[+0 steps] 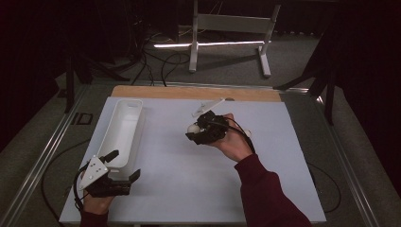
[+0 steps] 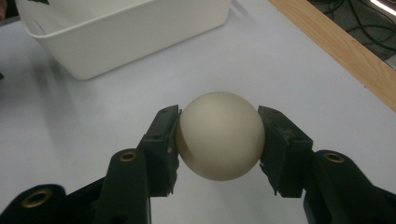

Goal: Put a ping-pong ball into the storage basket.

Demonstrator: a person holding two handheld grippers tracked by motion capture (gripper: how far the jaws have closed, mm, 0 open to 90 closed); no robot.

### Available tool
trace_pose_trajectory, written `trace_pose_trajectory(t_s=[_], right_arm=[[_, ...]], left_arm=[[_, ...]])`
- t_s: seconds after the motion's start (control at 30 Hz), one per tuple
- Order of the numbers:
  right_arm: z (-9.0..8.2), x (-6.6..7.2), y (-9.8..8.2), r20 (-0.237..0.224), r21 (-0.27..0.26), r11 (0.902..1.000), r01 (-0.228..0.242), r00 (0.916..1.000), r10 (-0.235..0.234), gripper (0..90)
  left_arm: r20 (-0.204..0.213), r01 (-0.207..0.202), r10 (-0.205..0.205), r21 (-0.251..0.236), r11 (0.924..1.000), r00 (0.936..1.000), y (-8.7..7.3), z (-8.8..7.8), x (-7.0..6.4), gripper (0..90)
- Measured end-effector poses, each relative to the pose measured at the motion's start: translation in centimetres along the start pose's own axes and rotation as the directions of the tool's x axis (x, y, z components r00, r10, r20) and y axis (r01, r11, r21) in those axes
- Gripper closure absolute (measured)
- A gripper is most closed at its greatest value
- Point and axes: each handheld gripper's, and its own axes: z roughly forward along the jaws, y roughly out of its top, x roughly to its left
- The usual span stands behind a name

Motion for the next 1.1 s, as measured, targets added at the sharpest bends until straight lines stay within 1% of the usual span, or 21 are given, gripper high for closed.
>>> trace_pose_trajectory(t_s=[0.43,0.63,0.9,1.03,1.1], right_arm=[[0.8,0.7,0.7,-0.024,-0.016,0.9998,0.007,0.9997,-0.008,50.7],[1.2,1.0,1.1,-0.034,-0.015,0.9998,0.012,0.9993,-0.012,50.7],[1.6,1.1,1.5,-0.046,-0.027,0.9994,0.021,0.9987,-0.022,50.7],[1.8,1.2,1.7,-0.052,-0.028,0.9995,0.014,0.9985,-0.016,50.7],[1.9,1.2,1.7,-0.055,-0.034,0.9993,0.019,0.9983,-0.021,50.7]], left_arm=[[0.003,-0.002,0.002,0.003,1.0000,1.0000,0.0,0.0,0.0,0.3],[0.003,-0.002,0.002,0.002,1.0000,1.0000,0.0,0.0,0.0,0.3],[0.006,-0.002,0.002,0.002,1.0000,1.0000,0.0,0.1,0.0,0.3],[0.005,-0.003,0.003,0.002,1.0000,1.0000,0.0,0.0,0.0,0.3],[0.005,-0.004,0.004,0.002,1.0000,1.0000,0.0,0.0,0.0,0.3]])
